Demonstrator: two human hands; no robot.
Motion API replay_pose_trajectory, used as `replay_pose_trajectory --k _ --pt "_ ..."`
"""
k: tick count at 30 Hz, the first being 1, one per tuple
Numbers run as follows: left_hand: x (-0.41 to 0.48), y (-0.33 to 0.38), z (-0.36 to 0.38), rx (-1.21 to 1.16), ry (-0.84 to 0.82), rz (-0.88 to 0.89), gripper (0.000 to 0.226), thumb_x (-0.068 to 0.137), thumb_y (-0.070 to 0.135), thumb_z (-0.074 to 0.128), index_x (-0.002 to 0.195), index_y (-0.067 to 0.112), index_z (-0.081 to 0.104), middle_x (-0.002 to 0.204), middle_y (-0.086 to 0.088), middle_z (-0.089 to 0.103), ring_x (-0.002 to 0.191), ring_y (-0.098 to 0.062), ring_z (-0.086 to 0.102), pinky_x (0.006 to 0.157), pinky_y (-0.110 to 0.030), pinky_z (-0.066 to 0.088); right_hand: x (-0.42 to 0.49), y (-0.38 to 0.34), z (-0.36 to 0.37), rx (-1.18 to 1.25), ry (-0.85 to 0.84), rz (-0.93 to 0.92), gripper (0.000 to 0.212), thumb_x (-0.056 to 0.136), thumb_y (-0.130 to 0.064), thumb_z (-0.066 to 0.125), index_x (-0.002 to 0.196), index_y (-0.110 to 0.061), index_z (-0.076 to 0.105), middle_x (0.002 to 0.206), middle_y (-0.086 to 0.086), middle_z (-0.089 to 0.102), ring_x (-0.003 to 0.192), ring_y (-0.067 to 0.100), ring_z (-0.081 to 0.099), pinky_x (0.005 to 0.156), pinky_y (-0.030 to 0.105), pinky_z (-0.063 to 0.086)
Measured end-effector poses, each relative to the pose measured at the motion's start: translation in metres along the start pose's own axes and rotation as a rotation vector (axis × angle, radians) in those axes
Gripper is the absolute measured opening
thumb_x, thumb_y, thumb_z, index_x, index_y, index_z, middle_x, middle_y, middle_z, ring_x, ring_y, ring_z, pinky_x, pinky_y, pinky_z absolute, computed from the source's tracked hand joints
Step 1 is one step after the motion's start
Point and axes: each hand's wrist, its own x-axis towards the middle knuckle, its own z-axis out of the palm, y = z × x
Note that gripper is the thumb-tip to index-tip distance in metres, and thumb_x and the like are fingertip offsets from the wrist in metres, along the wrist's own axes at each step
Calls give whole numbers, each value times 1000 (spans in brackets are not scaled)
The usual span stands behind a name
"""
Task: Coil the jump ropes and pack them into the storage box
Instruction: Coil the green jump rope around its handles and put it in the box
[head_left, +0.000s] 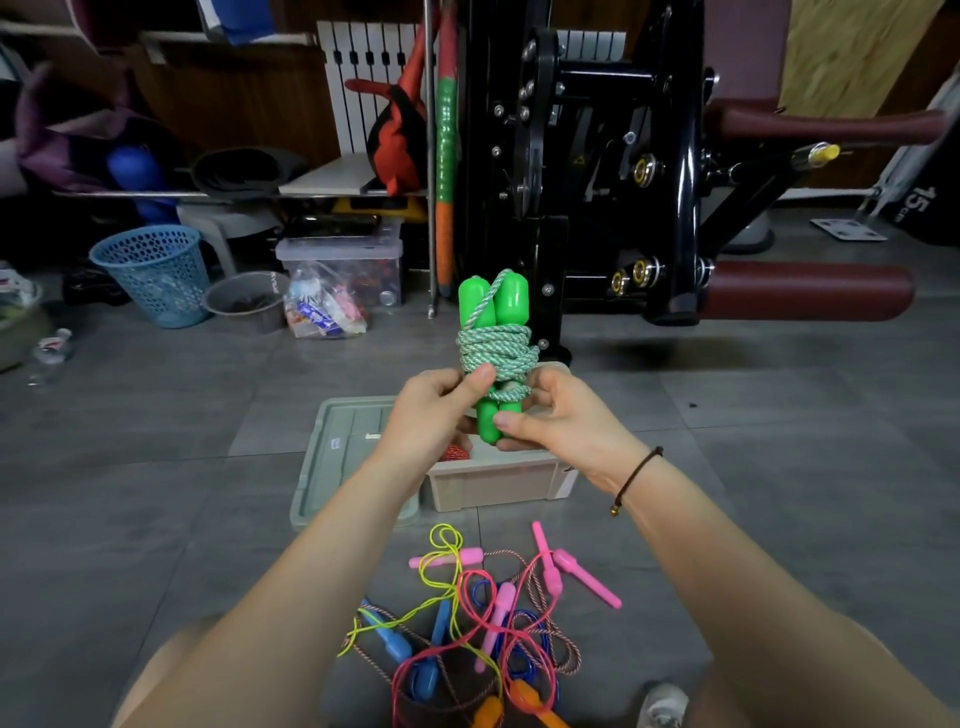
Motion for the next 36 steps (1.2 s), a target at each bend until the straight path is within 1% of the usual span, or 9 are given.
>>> replay_pose_trajectory --k 8,12,16,18,22,25,28,32,36 --pt "9 -21 -2 -196 -99 -188 39 91 41 53 93 4 66 71 -7 68 49 -13 58 39 -19 41 5 14 -1 28 15 10 22 85 0 64 101 -8 52 95 10 61 67 16 68 64 24 59" --pt "27 -53 5 -39 -19 -167 28 91 35 58 80 12 68 66 -6 65 51 -16 55 42 -19 44 21 46 9 205 78 155 26 87 3 59 113 1 54 89 10 65 67 10 67 69 22 58" --pt "36 -83 10 127 68 -159 29 89 35 62 67 17 66 52 7 59 48 -8 53 41 -18 44 39 84 15 274 98 245 16 85 4 62 100 0 59 97 19 65 72 17 66 75 28 57" --pt "47 -95 3 237 -36 -228 30 90 41 58 74 18 66 66 4 63 55 -12 59 44 -20 47 50 98 10 285 54 302 13 85 3 62 98 0 60 87 14 67 63 13 67 65 25 59" --pt "81 -108 -21 506 -232 -396 35 94 40 52 123 21 56 105 -3 58 82 -21 57 55 -24 45 82 119 -14 212 148 503 9 87 -7 64 81 -4 59 73 10 63 42 11 61 47 21 53" --pt "118 -126 -31 754 -176 -317 43 93 32 56 133 17 50 118 -10 60 104 -27 58 79 -29 47 113 150 -29 81 233 636 17 90 -13 61 76 -5 54 68 11 58 32 10 54 35 17 44" --pt "150 -168 -37 865 -137 -337 51 91 36 57 139 25 44 139 -15 46 127 -29 46 105 -31 35 138 189 -40 -49 316 660 24 89 -19 63 70 -8 52 53 8 50 27 7 41 29 11 26" --pt "189 -235 -35 1029 -55 -379 63 89 49 52 145 36 27 151 -15 26 141 -28 21 113 -35 18 181 232 -50 37 410 627 21 90 -8 60 71 -11 51 55 7 41 25 4 33 28 10 22" --pt "215 -290 -13 876 107 -429 74 86 60 49 148 37 15 158 -5 2 142 -33 9 113 -43 20 237 276 -56 2 425 630 26 92 -5 55 67 -12 53 60 9 48 31 6 42 31 12 32"
